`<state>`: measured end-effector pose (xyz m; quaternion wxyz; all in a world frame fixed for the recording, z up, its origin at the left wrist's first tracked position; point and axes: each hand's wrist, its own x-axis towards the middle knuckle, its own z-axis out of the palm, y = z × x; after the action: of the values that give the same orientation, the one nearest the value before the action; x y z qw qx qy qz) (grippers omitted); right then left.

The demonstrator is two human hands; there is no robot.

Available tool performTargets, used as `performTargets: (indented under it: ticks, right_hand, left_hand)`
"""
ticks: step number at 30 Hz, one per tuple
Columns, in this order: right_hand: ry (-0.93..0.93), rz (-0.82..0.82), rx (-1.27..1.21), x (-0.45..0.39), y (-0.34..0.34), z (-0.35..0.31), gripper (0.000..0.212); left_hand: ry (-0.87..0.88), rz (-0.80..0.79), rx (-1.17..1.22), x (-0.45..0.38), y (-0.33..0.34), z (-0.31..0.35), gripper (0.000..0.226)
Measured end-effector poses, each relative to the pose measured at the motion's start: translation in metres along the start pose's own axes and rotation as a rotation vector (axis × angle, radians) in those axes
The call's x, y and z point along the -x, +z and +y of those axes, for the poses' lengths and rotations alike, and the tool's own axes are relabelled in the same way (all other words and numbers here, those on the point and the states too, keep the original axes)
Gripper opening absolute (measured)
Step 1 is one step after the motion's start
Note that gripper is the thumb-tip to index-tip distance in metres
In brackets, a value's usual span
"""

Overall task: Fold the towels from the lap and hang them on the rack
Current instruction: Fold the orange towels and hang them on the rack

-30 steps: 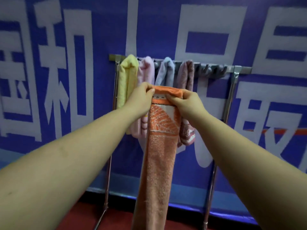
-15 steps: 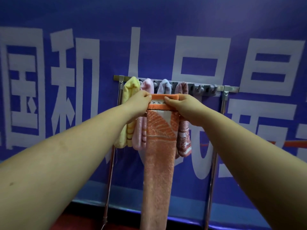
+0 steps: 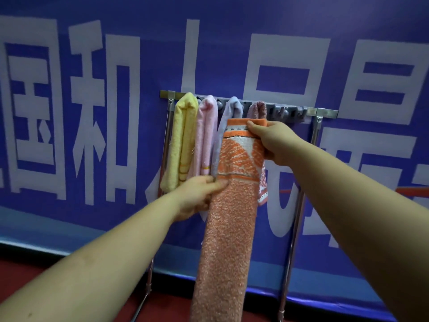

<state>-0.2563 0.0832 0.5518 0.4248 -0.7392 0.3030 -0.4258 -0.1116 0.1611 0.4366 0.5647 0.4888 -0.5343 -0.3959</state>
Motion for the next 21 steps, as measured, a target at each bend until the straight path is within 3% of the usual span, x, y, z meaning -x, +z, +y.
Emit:
performTargets:
  ticks: [7, 10, 14, 19, 21]
  right_hand:
    - [0.187, 0.087, -0.007, 0.001, 0.0, 0.092, 0.027]
    - [0.29, 0.117, -0.07, 0.007, 0.006, 0.16, 0.031]
    - [0.449, 0.121, -0.151, 0.025, 0.022, 0.251, 0.009]
    - [0.662, 0.1, -0.228, 0.053, 0.047, 0.344, 0.01]
    - [0.736, 0.054, -0.202, 0.062, 0.058, 0.374, 0.024]
  left_hand:
    - [-0.077, 0.013, 0.14, 0.002, 0.008, -0.091, 0.025]
    - [-0.139, 0.038, 0.092, 0.003, 0.004, -0.135, 0.027]
    - [-0.188, 0.074, -0.138, 0.008, -0.003, -0.193, 0.024]
    - [-0.268, 0.065, -0.26, 0.01, -0.006, -0.24, 0.018]
    - [-0.285, 0.048, -0.278, 0.008, -0.008, -0.251, 0.017]
